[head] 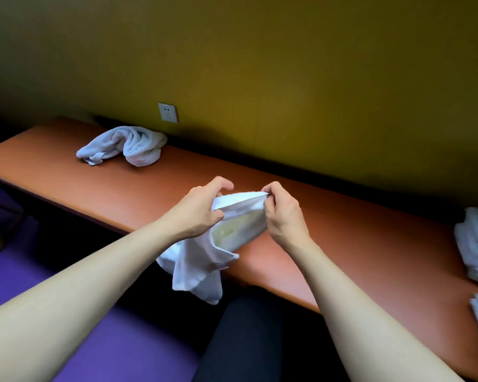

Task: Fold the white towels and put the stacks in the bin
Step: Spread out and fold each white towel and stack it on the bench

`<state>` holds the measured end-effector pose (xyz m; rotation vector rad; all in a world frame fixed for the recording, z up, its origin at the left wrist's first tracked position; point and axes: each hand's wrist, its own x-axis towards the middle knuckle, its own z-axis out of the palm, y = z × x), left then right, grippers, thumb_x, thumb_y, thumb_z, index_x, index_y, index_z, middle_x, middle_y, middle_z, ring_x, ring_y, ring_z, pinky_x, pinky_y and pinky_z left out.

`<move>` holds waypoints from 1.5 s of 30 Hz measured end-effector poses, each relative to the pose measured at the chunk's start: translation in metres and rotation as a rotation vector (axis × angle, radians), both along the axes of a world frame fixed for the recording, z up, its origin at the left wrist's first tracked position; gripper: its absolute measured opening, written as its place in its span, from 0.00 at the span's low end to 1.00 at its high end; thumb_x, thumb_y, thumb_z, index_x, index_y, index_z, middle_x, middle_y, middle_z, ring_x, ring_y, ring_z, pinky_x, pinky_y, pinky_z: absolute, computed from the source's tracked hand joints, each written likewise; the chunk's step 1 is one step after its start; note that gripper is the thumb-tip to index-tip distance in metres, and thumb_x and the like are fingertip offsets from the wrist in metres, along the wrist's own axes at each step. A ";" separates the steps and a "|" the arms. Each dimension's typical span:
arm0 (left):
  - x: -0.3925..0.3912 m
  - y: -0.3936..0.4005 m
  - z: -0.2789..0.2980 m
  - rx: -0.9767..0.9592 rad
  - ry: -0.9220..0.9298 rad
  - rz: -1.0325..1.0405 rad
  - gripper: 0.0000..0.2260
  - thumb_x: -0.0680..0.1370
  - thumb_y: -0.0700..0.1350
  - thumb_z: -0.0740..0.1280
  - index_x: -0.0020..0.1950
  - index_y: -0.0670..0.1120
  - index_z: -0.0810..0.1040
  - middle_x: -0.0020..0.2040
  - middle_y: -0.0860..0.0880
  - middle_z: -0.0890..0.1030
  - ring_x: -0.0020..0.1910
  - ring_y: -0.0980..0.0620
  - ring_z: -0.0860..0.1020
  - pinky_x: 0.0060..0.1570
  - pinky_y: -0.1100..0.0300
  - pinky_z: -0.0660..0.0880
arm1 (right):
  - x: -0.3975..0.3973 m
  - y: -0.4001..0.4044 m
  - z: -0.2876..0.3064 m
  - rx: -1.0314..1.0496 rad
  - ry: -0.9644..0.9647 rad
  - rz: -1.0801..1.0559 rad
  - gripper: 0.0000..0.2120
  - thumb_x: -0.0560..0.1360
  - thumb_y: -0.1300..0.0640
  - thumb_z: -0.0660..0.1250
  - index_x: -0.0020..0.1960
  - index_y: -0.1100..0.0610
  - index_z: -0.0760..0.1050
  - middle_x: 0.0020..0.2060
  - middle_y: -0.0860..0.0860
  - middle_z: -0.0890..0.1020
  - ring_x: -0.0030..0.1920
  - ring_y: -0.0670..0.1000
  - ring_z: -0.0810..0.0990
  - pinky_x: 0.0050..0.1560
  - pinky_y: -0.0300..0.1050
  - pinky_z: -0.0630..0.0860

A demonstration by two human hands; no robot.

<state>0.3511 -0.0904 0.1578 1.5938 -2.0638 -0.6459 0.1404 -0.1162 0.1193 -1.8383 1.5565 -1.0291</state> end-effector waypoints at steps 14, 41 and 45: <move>-0.029 -0.001 0.092 -0.371 -0.092 0.241 0.12 0.76 0.36 0.57 0.52 0.51 0.72 0.46 0.45 0.80 0.46 0.38 0.76 0.46 0.46 0.74 | -0.134 0.043 0.094 -0.165 0.361 0.000 0.18 0.70 0.40 0.73 0.36 0.52 0.70 0.27 0.47 0.73 0.32 0.51 0.72 0.34 0.48 0.70; 0.023 0.056 0.099 -0.501 -0.023 0.722 0.13 0.82 0.45 0.57 0.60 0.50 0.79 0.53 0.32 0.77 0.58 0.33 0.72 0.58 0.44 0.70 | -0.305 0.194 0.105 0.315 0.582 -0.974 0.13 0.77 0.66 0.64 0.61 0.65 0.78 0.60 0.69 0.78 0.63 0.69 0.76 0.59 0.58 0.75; 0.036 0.062 0.111 -0.491 -0.047 0.768 0.11 0.81 0.43 0.58 0.57 0.49 0.79 0.53 0.33 0.79 0.57 0.31 0.75 0.55 0.43 0.73 | -0.301 0.200 0.138 0.157 0.474 -1.034 0.14 0.79 0.65 0.61 0.59 0.59 0.82 0.57 0.69 0.79 0.59 0.71 0.78 0.58 0.60 0.76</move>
